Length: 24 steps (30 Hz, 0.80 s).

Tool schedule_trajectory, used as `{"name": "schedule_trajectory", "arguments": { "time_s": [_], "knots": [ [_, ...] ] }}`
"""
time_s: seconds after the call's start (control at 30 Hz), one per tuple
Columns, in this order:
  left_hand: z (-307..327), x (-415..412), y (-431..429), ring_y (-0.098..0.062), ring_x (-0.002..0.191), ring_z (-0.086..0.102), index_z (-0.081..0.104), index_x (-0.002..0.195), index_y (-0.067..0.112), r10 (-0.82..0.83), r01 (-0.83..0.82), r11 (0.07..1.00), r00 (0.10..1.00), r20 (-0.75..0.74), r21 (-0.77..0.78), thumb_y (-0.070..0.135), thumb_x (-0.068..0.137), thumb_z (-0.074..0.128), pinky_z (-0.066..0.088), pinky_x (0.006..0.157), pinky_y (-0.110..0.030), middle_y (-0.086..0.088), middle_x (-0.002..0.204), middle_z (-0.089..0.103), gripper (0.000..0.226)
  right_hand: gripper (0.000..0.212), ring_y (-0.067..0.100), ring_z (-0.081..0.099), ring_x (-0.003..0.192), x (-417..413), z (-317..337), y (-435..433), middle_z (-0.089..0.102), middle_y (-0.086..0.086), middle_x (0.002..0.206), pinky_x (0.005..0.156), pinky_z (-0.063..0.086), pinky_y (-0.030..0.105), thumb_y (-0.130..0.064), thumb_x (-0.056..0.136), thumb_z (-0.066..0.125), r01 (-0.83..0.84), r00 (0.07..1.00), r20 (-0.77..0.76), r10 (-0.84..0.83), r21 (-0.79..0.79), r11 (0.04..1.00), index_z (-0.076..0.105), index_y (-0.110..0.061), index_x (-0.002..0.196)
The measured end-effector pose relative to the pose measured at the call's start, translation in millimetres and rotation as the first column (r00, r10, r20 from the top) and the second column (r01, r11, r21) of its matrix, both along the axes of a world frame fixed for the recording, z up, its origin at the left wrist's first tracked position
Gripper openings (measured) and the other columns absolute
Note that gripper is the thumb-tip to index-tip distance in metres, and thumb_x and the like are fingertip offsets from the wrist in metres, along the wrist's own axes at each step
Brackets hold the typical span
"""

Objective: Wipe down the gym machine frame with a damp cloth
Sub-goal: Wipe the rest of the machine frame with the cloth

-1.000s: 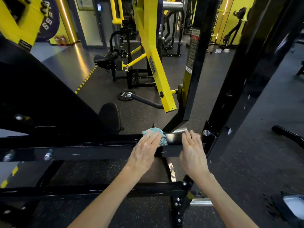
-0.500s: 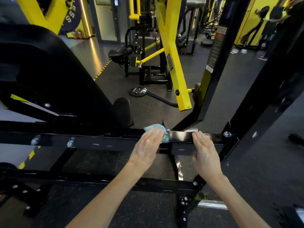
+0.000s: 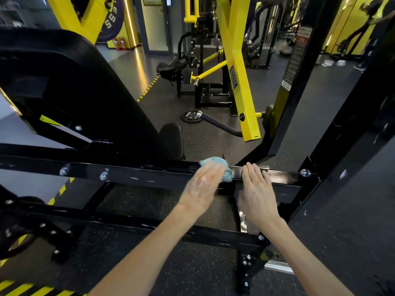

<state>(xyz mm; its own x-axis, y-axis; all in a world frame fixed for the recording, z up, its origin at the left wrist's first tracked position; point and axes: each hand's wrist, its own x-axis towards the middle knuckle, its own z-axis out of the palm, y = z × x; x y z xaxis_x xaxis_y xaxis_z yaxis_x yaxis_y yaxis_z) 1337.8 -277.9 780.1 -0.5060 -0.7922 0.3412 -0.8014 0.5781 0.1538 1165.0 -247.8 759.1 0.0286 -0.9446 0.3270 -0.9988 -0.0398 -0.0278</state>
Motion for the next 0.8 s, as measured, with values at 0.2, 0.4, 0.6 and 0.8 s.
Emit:
{"name": "schedule_trajectory", "arguments": {
  "time_s": [0.2, 0.4, 0.6, 0.8],
  "knots": [
    [-7.1, 37.5, -10.8, -0.032, 0.108, 0.068, 0.068, 0.120, 0.000, 0.178, -0.177, 0.984, 0.983, -0.051, 0.018, -0.016, 0.052, 0.089, 0.057, 0.084, -0.039, -0.014, 0.116, 0.071, 0.073, 0.076, 0.042, 0.053, 0.126, 3.4, -2.1, 2.1, 0.055, 0.029, 0.132, 0.103, 0.044, 0.055, -0.001, 0.057, 0.075, 0.003, 0.999, 0.049, -0.003, 0.000, 1.000, 0.053, 0.014, 0.128],
    [8.2, -5.4, 5.0, -0.025, 0.104, 0.070, 0.072, 0.111, 0.003, 0.004, -0.004, 0.999, 1.000, -0.003, -0.049, -0.004, 0.033, 0.095, 0.056, 0.085, -0.029, -0.009, 0.110, 0.072, 0.082, 0.073, 0.046, 0.052, 0.124, 28.6, 0.1, -4.5, 0.058, 0.029, 0.128, 0.101, 0.045, 0.058, -0.003, 0.056, 0.077, 0.046, 0.999, 0.000, -0.046, 0.008, 0.999, 0.056, 0.013, 0.124],
    [-2.2, 65.9, -16.0, -0.020, 0.148, 0.028, 0.030, 0.154, 0.011, 0.049, -0.049, 0.999, 0.998, -0.026, -0.020, -0.008, 0.090, 0.059, 0.026, 0.117, -0.026, -0.006, 0.158, 0.034, 0.073, 0.074, 0.044, 0.053, 0.125, 74.1, -3.3, -15.7, 0.058, 0.027, 0.130, 0.102, 0.043, 0.056, 0.001, 0.055, 0.078, -0.020, 0.999, -0.035, 0.019, -0.051, 0.998, 0.056, 0.011, 0.125],
    [-9.7, 109.2, -30.2, -0.023, 0.115, 0.065, 0.067, 0.120, 0.003, 0.024, -0.037, 0.992, 0.993, -0.112, -0.122, -0.008, 0.054, 0.088, 0.056, 0.089, -0.029, -0.008, 0.117, 0.070, 0.070, 0.074, 0.047, 0.055, 0.119, 117.1, -3.3, -26.4, 0.059, 0.028, 0.126, 0.097, 0.048, 0.055, 0.000, 0.054, 0.078, 0.004, 1.000, -0.009, -0.005, -0.037, 0.999, 0.056, 0.013, 0.123]
  ]
}}
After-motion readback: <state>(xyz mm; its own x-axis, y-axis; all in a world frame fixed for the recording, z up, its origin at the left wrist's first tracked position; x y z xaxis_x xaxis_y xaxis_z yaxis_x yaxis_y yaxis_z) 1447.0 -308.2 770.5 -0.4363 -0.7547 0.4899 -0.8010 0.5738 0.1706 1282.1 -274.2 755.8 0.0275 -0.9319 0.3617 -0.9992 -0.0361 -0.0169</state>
